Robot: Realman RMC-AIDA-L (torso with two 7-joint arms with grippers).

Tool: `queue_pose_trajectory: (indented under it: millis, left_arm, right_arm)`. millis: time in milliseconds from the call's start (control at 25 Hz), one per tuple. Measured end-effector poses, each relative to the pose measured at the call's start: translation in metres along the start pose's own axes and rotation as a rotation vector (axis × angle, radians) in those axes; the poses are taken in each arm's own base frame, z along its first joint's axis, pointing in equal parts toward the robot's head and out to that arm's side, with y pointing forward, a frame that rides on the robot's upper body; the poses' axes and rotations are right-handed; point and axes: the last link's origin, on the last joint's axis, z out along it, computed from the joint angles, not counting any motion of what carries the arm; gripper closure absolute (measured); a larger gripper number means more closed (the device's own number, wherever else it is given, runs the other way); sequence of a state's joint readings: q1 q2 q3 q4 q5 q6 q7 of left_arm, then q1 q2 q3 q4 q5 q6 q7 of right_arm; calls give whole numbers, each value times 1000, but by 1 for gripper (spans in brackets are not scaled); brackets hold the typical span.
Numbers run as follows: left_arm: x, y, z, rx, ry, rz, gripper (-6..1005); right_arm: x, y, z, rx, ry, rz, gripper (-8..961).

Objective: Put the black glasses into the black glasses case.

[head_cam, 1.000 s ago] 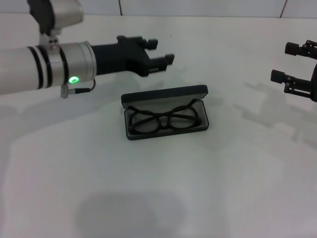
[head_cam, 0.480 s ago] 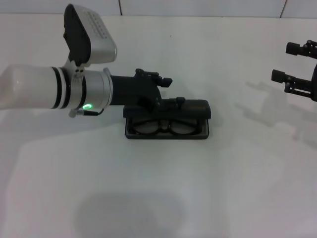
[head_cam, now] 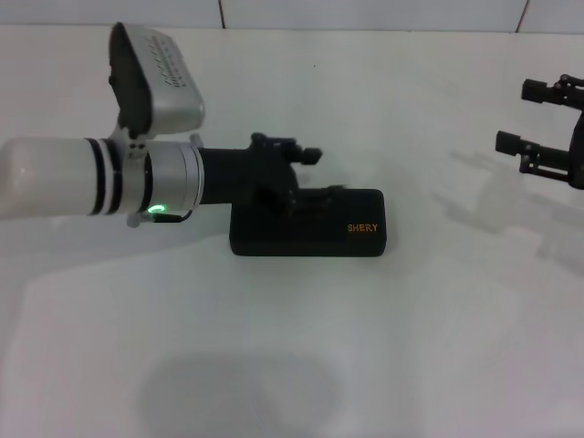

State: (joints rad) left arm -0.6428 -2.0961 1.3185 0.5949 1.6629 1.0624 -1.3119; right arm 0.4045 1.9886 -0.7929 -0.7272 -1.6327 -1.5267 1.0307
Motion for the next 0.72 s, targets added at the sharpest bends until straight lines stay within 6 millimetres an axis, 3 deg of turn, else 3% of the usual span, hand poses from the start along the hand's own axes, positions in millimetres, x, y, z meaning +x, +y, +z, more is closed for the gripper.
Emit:
queue_pose_trajectory:
  millis: [200,360,560,720]
  left_arm:
    - [22,17,-26,-110,266,55,354]
    - [29,38,-70,-244,484,103,353]
    - [-3,52,-104,-208,531,122,353]
    - [-31,67,-116,-173,492,101,294]
  right_arm:
    - [-11,6,19,-45,-77,25,239]
    - [-24,21,50,-209,-115,32,238]
    - [-26,55,80,-403,-142,-12,238]
    - [-21,64,87,-417,-167,-15,237]
